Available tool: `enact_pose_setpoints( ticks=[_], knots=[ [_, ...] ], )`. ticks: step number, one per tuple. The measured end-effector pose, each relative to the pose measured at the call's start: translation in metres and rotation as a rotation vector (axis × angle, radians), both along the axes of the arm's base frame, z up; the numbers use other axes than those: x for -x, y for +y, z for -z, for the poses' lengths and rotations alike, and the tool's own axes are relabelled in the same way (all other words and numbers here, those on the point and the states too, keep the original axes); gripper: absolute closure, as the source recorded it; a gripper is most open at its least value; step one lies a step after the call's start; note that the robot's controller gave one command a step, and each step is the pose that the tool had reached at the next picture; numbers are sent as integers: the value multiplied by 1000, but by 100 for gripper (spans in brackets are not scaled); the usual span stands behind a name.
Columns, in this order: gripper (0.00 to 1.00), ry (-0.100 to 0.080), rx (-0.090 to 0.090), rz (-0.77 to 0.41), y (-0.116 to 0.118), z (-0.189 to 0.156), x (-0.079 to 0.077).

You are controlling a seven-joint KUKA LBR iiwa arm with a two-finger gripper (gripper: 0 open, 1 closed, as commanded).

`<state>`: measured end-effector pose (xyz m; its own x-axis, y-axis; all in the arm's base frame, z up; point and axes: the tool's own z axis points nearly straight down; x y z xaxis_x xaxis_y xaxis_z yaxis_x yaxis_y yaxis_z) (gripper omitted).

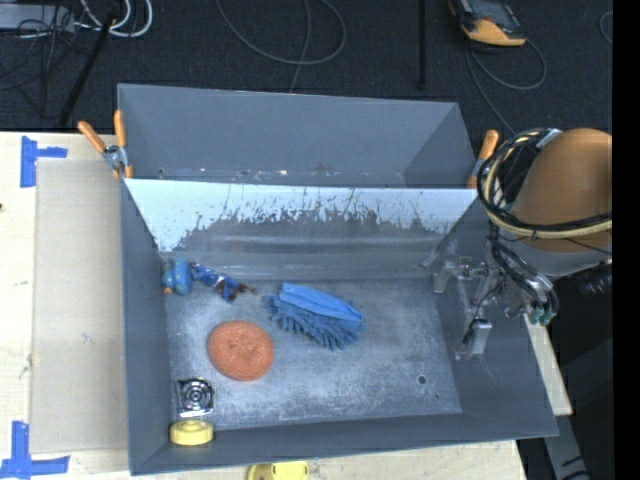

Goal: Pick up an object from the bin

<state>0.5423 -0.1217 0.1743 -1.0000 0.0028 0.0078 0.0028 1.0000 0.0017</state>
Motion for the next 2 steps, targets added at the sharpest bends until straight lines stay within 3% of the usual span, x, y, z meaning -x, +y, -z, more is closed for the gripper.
enact_pose_setpoints(
  ticks=[1,2],
  knots=[
    [0,-7,1,-3,0,-4,-2],
    [0,-18,5,58,19,28,-37]
  ],
)
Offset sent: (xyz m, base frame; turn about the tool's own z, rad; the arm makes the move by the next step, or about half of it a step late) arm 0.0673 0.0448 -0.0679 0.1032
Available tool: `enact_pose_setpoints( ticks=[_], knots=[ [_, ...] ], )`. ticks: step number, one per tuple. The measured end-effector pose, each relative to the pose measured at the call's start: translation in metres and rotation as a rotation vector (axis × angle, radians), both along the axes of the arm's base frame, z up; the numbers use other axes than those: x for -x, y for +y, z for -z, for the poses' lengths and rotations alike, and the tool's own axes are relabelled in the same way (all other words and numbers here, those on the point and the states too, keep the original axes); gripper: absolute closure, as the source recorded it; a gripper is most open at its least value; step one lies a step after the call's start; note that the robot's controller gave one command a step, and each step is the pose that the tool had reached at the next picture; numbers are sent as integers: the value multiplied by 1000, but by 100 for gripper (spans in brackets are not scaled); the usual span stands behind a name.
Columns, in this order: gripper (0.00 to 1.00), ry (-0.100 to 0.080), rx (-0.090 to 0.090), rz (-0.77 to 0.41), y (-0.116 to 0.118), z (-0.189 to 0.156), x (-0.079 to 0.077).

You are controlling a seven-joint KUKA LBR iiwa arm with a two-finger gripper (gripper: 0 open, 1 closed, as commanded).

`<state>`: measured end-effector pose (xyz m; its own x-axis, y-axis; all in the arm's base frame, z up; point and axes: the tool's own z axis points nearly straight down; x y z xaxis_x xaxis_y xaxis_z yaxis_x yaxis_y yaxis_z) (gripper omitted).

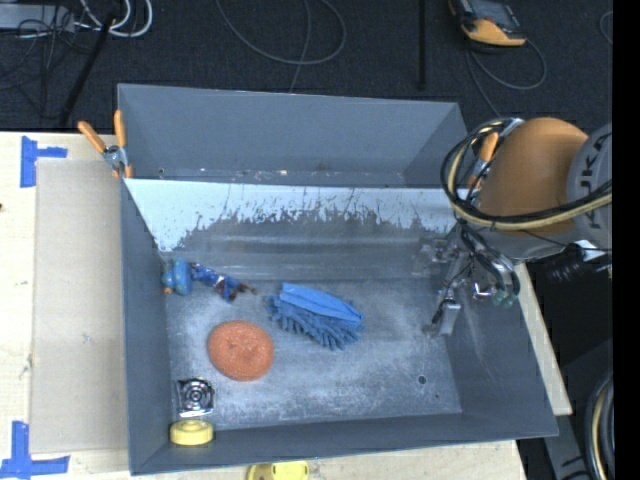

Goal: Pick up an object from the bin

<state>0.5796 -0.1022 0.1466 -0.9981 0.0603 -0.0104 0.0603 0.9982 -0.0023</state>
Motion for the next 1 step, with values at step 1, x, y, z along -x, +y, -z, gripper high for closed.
enact_pose_setpoints(
  ticks=[1],
  knots=[
    [0,9,-3,-28,56,42,0]
  ],
)
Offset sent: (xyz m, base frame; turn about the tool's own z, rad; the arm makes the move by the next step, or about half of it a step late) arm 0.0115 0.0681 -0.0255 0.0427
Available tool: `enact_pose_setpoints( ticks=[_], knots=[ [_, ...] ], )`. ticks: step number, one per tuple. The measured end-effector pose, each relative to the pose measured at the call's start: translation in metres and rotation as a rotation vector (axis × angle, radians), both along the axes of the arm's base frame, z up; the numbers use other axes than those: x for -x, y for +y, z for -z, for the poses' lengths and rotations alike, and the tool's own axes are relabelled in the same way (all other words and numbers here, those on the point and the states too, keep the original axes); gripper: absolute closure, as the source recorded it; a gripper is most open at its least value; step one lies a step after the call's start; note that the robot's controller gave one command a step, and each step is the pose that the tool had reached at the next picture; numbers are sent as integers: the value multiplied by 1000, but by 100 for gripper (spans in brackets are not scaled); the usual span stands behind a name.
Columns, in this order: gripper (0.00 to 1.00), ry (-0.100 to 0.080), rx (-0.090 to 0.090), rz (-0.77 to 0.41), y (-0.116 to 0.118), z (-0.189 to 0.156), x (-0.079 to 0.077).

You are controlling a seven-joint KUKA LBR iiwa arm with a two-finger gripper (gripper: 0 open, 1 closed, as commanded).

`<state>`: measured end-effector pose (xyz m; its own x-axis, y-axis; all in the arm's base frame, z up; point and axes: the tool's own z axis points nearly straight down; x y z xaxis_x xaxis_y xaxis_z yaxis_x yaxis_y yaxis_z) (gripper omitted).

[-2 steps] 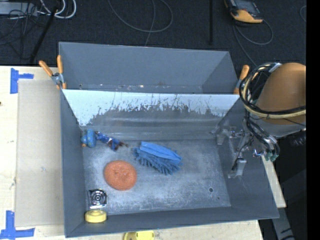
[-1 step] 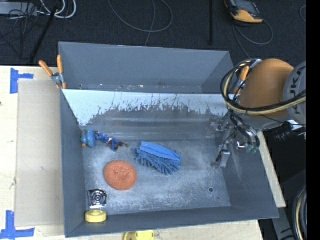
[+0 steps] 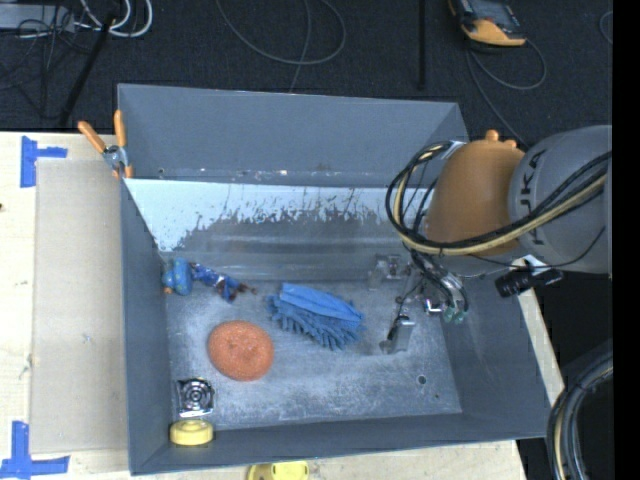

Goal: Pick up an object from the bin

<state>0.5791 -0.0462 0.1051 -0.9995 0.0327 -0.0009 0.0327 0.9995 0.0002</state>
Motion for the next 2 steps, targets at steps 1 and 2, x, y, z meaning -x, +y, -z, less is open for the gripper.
enact_pose_setpoints(
  ticks=[1,2],
  knots=[
    [100,1,0,57,17,-12,-10],
    [100,-1,0,66,13,-16,-13]
  ],
)
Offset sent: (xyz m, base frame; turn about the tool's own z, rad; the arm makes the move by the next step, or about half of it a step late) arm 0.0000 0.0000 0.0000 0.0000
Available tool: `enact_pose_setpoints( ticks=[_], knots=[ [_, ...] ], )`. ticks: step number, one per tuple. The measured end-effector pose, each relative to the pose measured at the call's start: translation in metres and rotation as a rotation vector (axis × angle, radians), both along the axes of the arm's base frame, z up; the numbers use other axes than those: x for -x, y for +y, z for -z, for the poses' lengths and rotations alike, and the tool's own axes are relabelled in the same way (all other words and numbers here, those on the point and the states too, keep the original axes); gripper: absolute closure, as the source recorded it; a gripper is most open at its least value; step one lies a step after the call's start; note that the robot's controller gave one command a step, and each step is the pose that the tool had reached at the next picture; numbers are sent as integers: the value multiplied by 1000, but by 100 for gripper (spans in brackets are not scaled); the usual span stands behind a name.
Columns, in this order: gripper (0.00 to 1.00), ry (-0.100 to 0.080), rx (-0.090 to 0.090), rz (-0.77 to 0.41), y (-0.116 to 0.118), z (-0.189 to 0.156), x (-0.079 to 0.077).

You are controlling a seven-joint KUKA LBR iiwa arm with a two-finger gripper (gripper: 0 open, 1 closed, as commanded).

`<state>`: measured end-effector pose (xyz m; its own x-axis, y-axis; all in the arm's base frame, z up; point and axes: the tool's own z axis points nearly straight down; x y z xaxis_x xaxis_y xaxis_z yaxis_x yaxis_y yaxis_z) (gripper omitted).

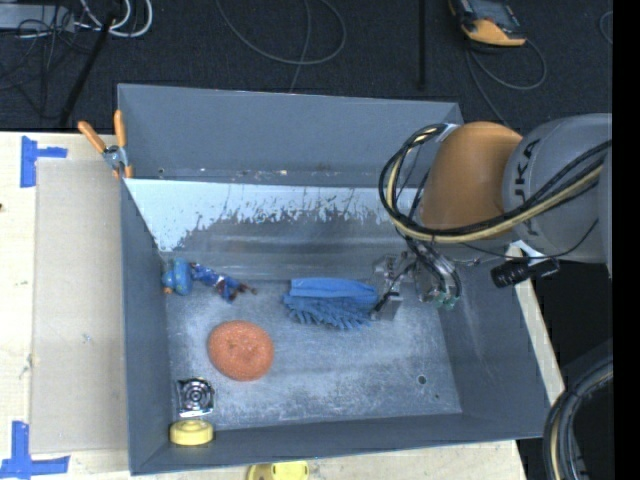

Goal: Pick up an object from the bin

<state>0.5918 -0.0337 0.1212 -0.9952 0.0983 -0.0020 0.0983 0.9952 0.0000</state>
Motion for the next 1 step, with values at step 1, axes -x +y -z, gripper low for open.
enact_pose_setpoints(
  ticks=[1],
  knots=[
    [100,-6,0,-41,6,-166,10]
  ],
)
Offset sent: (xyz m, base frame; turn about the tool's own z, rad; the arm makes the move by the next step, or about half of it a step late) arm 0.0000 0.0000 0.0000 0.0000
